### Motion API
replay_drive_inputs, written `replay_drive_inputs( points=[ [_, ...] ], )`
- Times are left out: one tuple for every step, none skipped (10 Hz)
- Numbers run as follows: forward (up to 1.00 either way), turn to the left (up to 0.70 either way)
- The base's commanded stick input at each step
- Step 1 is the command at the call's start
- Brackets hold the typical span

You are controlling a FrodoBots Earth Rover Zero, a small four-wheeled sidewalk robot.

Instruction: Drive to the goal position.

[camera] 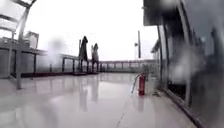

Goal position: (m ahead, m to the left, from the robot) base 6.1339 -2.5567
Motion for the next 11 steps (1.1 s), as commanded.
replay_drive_inputs(
  points=[
    [0.7, 0.0],
    [0.7, 0.0],
    [0.7, 0.0],
    [0.7, 0.0],
    [0.7, 0.0],
    [0.7, 0.0],
    [0.7, 0.0],
    [0.7, 0.0],
    [0.7, -0.16],
    [0.7, -0.27],
    [0.7, -0.27]
  ],
)
